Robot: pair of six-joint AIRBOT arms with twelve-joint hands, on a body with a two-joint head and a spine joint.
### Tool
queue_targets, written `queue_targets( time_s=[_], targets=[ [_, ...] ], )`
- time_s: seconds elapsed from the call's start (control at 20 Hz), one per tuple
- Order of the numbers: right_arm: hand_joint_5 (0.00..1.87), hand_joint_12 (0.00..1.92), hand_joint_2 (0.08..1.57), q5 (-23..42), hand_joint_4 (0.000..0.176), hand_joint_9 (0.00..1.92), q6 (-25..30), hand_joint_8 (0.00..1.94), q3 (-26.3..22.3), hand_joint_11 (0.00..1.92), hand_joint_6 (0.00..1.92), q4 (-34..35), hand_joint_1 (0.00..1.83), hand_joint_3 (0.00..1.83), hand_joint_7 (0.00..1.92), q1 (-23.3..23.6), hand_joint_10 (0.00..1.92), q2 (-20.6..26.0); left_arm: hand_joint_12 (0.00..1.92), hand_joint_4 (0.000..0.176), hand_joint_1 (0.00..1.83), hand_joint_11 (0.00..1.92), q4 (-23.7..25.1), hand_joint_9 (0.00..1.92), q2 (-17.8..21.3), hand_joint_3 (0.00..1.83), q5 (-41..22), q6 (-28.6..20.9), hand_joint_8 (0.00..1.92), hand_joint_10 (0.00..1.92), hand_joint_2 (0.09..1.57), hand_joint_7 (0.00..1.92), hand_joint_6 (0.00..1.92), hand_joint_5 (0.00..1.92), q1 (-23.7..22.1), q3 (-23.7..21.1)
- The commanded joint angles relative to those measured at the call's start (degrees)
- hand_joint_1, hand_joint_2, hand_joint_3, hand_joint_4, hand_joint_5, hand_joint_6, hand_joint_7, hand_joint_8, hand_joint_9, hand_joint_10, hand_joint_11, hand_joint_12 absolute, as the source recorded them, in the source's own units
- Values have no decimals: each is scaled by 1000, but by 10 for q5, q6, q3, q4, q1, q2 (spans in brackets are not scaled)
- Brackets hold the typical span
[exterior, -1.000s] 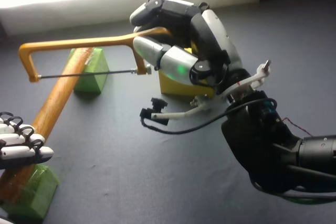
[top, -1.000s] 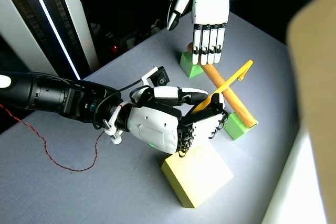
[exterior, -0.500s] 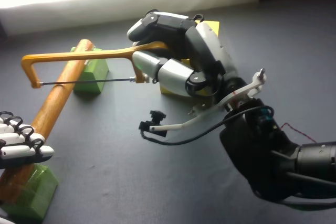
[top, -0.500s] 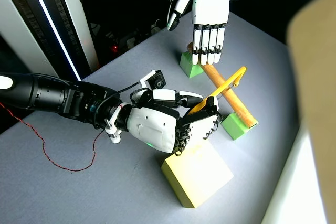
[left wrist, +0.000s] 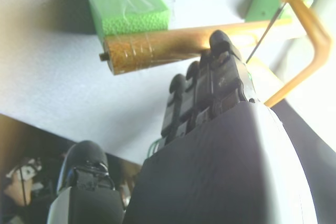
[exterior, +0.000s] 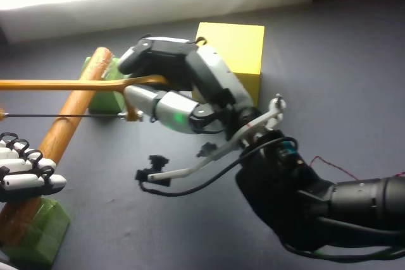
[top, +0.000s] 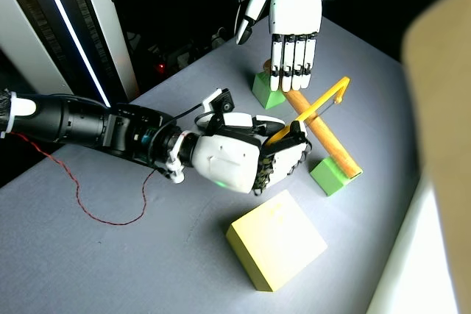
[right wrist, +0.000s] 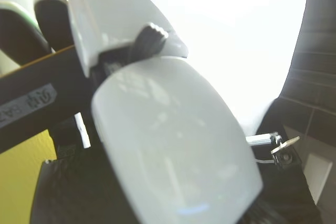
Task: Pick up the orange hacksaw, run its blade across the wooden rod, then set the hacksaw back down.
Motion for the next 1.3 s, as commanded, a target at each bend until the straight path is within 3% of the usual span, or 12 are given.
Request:
queue_targets(
  time_s=[0.0, 0.3, 0.5, 1.05, 1.25],
  targets=[
    [822, 1297, 1137, 45, 0, 961, 4, 1042, 2, 919, 1016, -30, 1375, 0, 931, 9, 1266, -3, 221, 0, 127, 0, -8, 20, -2, 0, -11, 2, 3, 3, 1094, 25, 3, 45, -6, 3],
    [807, 1281, 1139, 33, 0, 966, -1, 1041, 18, 934, 1046, -29, 1375, 0, 922, 25, 1264, -26, 217, 0, 97, 0, -8, 18, -3, 3, -11, 2, 2, 2, 1106, 26, 2, 49, -6, 5],
    [799, 1296, 1142, 39, 0, 969, -2, 1060, 15, 944, 1039, -30, 1374, 0, 913, 21, 1269, -23, 234, 0, 176, 0, -8, 32, -3, 0, -11, 2, 4, 2, 1091, 51, 5, 77, -6, 4],
    [775, 1263, 1153, 65, 0, 958, -20, 1109, -46, 945, 1084, -30, 1371, 1, 878, -12, 1282, 62, 274, 0, 175, 0, -8, 49, -2, 1, -13, 2, 2, 2, 1093, 67, 2, 83, -5, 5],
    [776, 1278, 1153, 79, 0, 959, -19, 1112, -55, 954, 1079, -30, 1372, 0, 883, -16, 1274, 74, 227, 0, 171, 0, -8, 40, -2, 0, -13, 2, 0, 0, 1082, 58, 0, 81, -5, 6]
  ],
)
